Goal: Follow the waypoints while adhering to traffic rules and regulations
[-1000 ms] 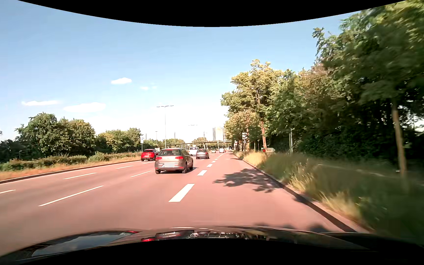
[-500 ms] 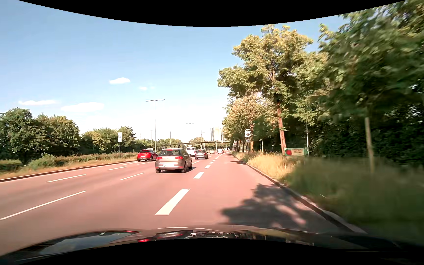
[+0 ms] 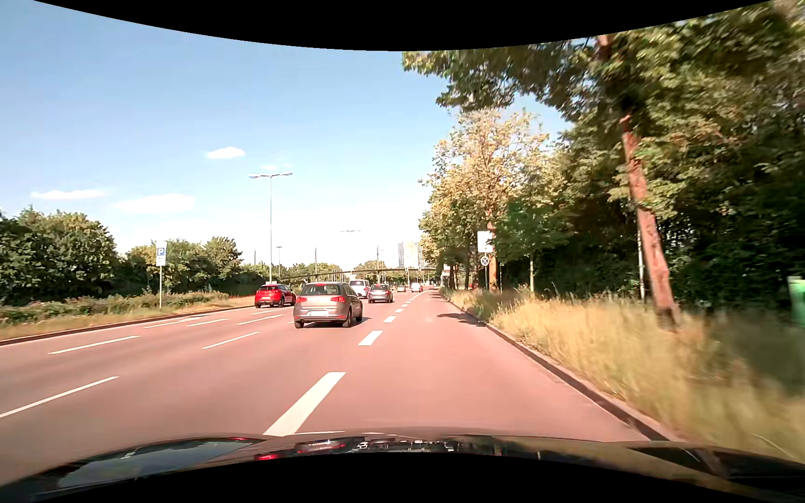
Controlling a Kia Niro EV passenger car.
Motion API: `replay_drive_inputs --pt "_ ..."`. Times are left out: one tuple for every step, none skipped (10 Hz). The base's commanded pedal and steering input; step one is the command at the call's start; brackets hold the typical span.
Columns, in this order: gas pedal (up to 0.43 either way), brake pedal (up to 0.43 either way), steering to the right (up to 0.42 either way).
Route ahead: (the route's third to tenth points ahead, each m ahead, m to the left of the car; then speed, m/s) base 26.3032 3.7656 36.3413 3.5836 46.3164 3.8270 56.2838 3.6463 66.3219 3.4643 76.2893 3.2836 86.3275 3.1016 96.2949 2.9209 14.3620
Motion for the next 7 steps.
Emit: replay_drive_inputs --pt "0.197 0.006 0.003" --pt "0.197 0.006 0.003" --pt "0.197 0.006 0.002" --pt "0.197 0.006 0.001" --pt "0.189 0.006 0.000" --pt "0.157 0.006 -0.001" --pt "0.130 0.006 -0.001"
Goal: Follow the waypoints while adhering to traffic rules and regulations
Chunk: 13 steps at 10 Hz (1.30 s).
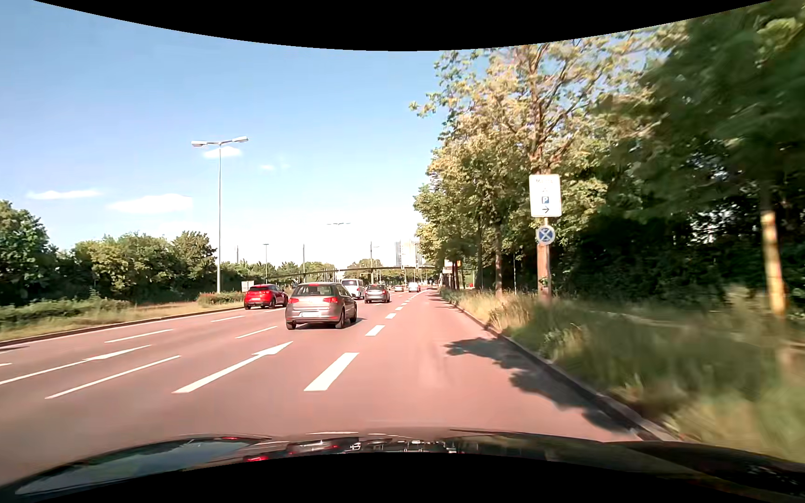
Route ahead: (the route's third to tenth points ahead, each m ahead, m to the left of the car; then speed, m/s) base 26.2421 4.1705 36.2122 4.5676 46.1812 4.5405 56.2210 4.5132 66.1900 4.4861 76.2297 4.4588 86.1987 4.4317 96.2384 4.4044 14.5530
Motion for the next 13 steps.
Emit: replay_drive_inputs --pt "0.110 0.006 -0.001" --pt "0.098 0.006 -0.001" --pt "0.087 0.006 -0.001" --pt "0.087 0.006 -0.001" --pt "0.087 0.006 -0.001" --pt "0.079 0.006 -0.001" --pt "0.079 0.006 -0.001" --pt "0.067 0.006 -0.001" --pt "0.067 0.006 0.000" --pt "0.067 0.006 0.000" --pt "0.067 0.006 0.000" --pt "0.067 0.006 0.000" --pt "0.067 0.006 0.000"
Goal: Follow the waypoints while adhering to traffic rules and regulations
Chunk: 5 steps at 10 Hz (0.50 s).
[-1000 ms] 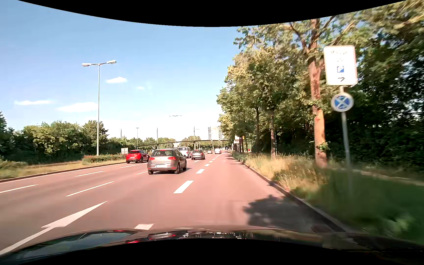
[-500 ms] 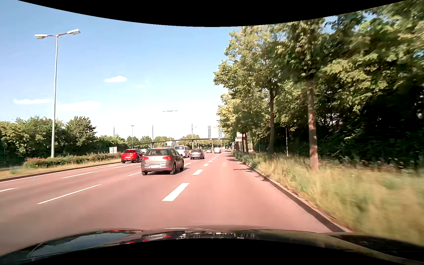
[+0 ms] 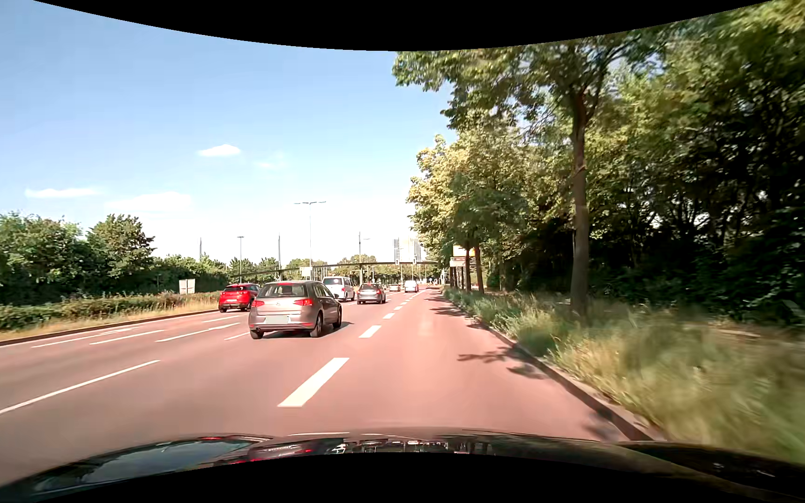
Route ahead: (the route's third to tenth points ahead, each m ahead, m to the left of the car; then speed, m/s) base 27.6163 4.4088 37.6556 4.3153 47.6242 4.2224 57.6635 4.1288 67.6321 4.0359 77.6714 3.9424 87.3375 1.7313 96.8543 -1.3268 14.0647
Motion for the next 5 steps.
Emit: replay_drive_inputs --pt "0.059 0.006 0.000" --pt "0.059 0.006 0.000" --pt "0.059 0.006 0.001" --pt "0.047 0.006 0.001" --pt "0.039 0.006 0.001"
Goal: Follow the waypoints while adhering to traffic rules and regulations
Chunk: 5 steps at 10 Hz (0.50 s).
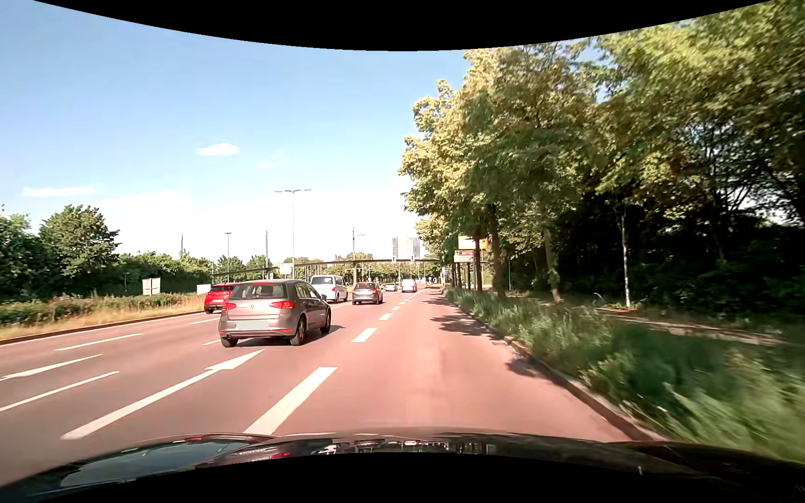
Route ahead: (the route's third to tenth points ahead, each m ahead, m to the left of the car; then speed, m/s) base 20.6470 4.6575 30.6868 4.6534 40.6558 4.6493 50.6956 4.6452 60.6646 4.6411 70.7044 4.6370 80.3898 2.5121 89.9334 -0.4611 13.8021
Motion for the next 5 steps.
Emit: replay_drive_inputs --pt "0.039 0.006 0.002" --pt "0.039 0.006 0.002" --pt "0.039 0.006 0.002" --pt "0.039 0.006 0.003" --pt "0.028 0.006 0.002"
